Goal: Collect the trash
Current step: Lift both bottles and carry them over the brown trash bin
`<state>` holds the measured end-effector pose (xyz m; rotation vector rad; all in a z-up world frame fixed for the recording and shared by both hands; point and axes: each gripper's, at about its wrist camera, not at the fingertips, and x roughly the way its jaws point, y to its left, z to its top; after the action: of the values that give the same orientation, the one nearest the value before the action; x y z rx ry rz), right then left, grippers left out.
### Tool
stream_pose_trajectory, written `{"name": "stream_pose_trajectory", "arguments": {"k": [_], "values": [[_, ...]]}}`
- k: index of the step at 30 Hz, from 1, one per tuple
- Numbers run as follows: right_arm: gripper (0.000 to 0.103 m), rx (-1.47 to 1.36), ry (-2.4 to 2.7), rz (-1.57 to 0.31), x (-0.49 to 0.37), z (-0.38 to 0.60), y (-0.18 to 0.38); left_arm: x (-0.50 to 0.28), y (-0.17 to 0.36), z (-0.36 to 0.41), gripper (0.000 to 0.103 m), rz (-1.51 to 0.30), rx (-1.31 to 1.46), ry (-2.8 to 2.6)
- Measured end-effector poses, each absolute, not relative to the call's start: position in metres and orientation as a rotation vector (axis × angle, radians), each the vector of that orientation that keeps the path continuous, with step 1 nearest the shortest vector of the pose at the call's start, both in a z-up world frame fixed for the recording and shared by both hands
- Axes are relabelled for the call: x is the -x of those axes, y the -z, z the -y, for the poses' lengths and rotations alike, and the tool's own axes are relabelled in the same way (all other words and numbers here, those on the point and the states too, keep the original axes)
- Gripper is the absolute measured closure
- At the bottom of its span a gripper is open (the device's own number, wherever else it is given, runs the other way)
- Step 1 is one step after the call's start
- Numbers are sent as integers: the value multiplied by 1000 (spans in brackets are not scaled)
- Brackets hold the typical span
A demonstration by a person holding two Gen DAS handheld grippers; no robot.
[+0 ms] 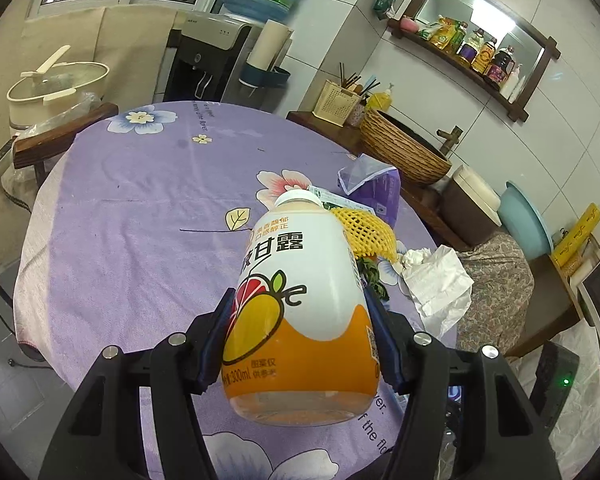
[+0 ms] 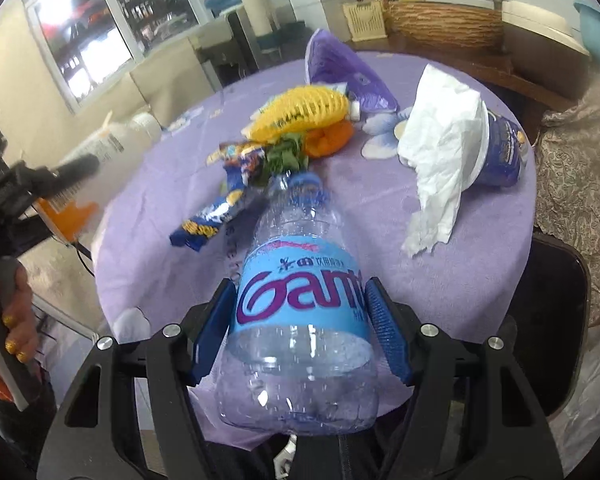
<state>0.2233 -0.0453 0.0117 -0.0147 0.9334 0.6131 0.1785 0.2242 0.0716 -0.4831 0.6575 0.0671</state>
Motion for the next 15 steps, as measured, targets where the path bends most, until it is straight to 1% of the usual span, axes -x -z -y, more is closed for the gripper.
{"name": "stream_pose_trajectory", "arguments": {"k": [6, 8, 11, 15], "values": [[33, 113, -628, -1061, -247, 27, -7, -178, -67, -223, 42, -665, 474, -62], [32, 125, -642, -1139, -260, 18, 4, -178, -66, -223, 42, -669, 474, -58], [33, 134, -635, -1188, -271, 12, 17, -177, -64, -223, 42, -671, 474, -58], [35, 122, -647, -1138, -267, 15, 14, -175, -63, -225, 42, -678, 475, -62]]}}
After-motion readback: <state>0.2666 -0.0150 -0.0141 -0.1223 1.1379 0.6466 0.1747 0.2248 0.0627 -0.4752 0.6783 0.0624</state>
